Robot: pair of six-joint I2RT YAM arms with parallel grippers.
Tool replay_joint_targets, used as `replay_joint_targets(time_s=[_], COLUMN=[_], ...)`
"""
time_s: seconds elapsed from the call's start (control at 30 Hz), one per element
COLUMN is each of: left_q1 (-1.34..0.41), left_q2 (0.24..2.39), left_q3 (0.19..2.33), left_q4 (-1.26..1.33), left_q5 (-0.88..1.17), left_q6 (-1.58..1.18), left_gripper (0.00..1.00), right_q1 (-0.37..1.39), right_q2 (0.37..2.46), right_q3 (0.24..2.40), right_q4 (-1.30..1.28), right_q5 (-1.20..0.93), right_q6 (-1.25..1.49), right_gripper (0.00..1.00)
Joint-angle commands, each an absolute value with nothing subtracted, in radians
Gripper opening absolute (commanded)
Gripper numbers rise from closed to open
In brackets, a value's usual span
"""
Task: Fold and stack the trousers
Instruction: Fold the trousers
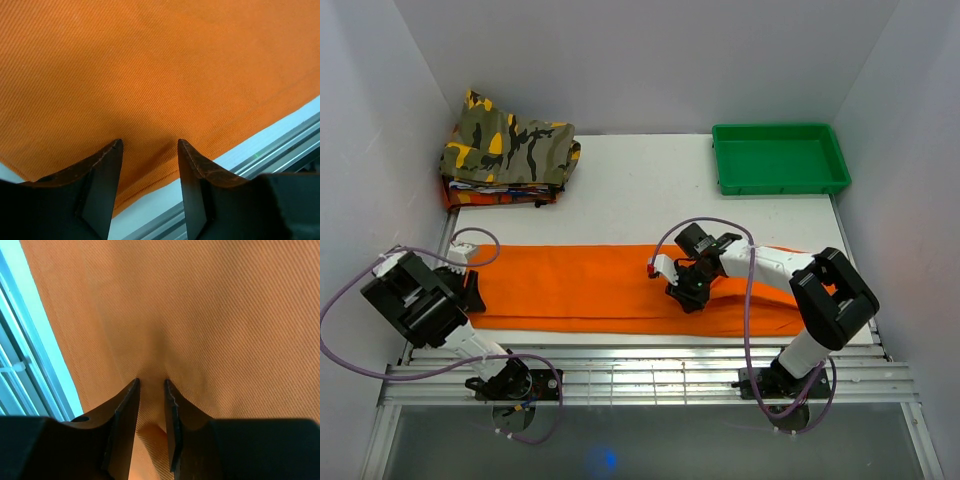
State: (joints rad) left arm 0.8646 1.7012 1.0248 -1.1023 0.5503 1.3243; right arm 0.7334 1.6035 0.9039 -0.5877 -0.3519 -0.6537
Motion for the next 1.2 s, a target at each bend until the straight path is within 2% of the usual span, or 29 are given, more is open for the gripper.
replay_joint_targets(time_s=[0.0, 0.07, 0.2, 0.3, 0.4, 0.43, 0.47, 0.5, 0.57, 0.6, 0.67, 0.7, 0.73, 0.83, 1.07, 1.1, 1.17], left_q1=[0.812, 0.766, 0.724, 0.713, 0.715, 0.718, 0.724, 0.730, 0.741, 0.745, 0.755, 0.755, 0.770, 0.840, 0.871, 0.871, 0.879], left_q2=[1.649, 1.683, 1.776, 1.821, 1.786, 1.767, 1.747, 1.702, 1.655, 1.605, 1.551, 1.527, 1.478, 1.367, 1.290, 1.295, 1.305], left_q3=[0.971, 0.960, 1.040, 1.155, 1.229, 1.239, 1.255, 1.258, 1.258, 1.247, 1.212, 1.178, 1.158, 1.053, 0.942, 0.931, 0.916], left_q4=[-0.904, -0.833, -0.764, -0.807, -0.850, -0.854, -0.880, -0.896, -0.946, -0.954, -0.928, -0.930, -0.927, -0.841, -0.769, -0.746, -0.694], left_q5=[0.526, 0.497, 0.503, 0.558, 0.593, 0.601, 0.623, 0.647, 0.718, 0.748, 0.787, 0.802, 0.822, 0.903, 0.919, 0.885, 0.835], left_q6=[1.137, 1.050, 0.913, 0.859, 0.821, 0.802, 0.790, 0.773, 0.756, 0.724, 0.646, 0.620, 0.557, 0.374, 0.143, 0.103, 0.011], left_gripper=[0.58, 0.58, 0.50, 0.52, 0.72, 0.84, 0.90, 0.98, 0.98, 0.98, 0.98, 0.98, 0.98, 0.98, 0.98, 0.95, 0.81], right_q1=[0.735, 0.735, 0.735, 0.726, 0.684, 0.670, 0.661, 0.649, 0.649, 0.650, 0.660, 0.664, 0.667, 0.684, 0.794, 0.807, 0.839], right_q2=[1.672, 1.704, 1.750, 1.747, 1.706, 1.677, 1.658, 1.640, 1.566, 1.548, 1.523, 1.526, 1.549, 1.616, 1.833, 1.851, 1.908], right_q3=[0.882, 0.896, 0.986, 1.020, 1.019, 1.019, 1.023, 1.026, 1.055, 1.074, 1.165, 1.201, 1.279, 1.370, 1.580, 1.598, 1.612], right_q4=[-0.453, -0.430, -0.429, -0.442, -0.480, -0.514, -0.532, -0.549, -0.577, -0.572, -0.562, -0.551, -0.543, -0.459, -0.256, -0.239, -0.213], right_q5=[-0.238, -0.206, -0.170, -0.121, -0.107, -0.110, -0.124, -0.135, -0.200, -0.233, -0.312, -0.337, -0.362, -0.448, -0.472, -0.469, -0.454], right_q6=[-0.620, -0.618, -0.597, -0.612, -0.652, -0.661, -0.670, -0.684, -0.689, -0.660, -0.623, -0.600, -0.554, -0.444, -0.261, -0.255, -0.245], right_gripper=[0.33, 0.33, 0.29, 0.27, 0.27, 0.27, 0.28, 0.31, 0.43, 0.63, 0.81, 0.87, 0.89, 0.91, 0.81, 0.79, 0.71])
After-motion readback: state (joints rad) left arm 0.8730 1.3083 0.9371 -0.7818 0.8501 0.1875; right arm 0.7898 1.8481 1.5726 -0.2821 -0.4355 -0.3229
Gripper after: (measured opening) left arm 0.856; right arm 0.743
